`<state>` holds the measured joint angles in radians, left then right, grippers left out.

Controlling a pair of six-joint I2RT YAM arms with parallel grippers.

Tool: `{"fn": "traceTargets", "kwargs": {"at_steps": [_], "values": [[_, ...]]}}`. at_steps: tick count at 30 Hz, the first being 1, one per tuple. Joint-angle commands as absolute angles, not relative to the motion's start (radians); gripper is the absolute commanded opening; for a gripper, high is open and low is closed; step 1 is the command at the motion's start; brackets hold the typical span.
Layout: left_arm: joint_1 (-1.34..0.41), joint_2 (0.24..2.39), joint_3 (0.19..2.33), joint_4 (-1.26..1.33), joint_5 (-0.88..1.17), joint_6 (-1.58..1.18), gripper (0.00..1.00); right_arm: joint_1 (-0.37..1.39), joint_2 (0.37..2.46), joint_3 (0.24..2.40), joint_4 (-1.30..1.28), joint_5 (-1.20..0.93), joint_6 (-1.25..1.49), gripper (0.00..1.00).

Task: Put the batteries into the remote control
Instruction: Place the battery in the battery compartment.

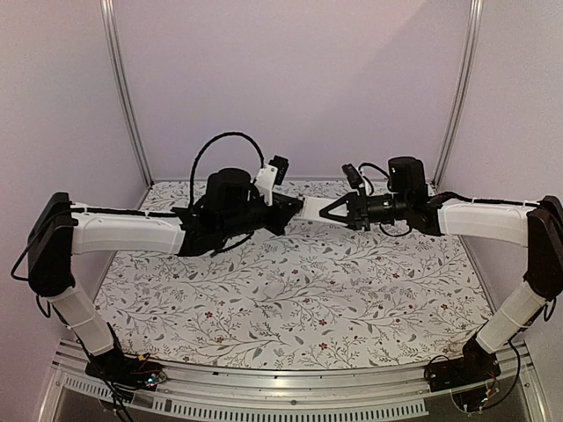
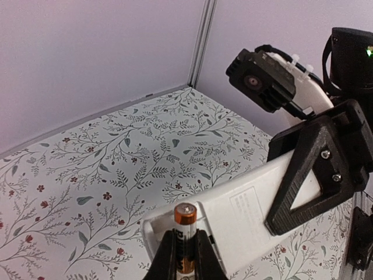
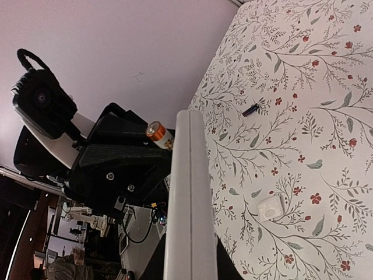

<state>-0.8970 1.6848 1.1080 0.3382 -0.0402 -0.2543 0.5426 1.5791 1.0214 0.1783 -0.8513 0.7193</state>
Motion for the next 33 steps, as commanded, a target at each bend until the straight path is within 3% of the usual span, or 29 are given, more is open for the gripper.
{"fn": "traceTargets", "kwargs": {"at_steps": [1, 16, 24, 33], "values": [[-0.910, 1.676, 1.088, 0.330, -0.082, -0.229, 0.04, 0.537, 1.594, 1.015, 0.242, -0.885, 0.747, 0.00], [-0.912, 1.663, 1.089, 0.298, -0.180, -0.199, 0.21, 0.537, 1.594, 1.015, 0.242, -0.894, 0.749, 0.00], [-0.911, 1.662, 1.087, 0.289, -0.179, -0.200, 0.25, 0.536, 1.594, 1.018, 0.240, -0.894, 0.746, 0.00], [-0.912, 1.624, 1.078, 0.291, -0.124, -0.211, 0.46, 0.536, 1.601, 1.004, 0.232, -0.888, 0.711, 0.00]]}}
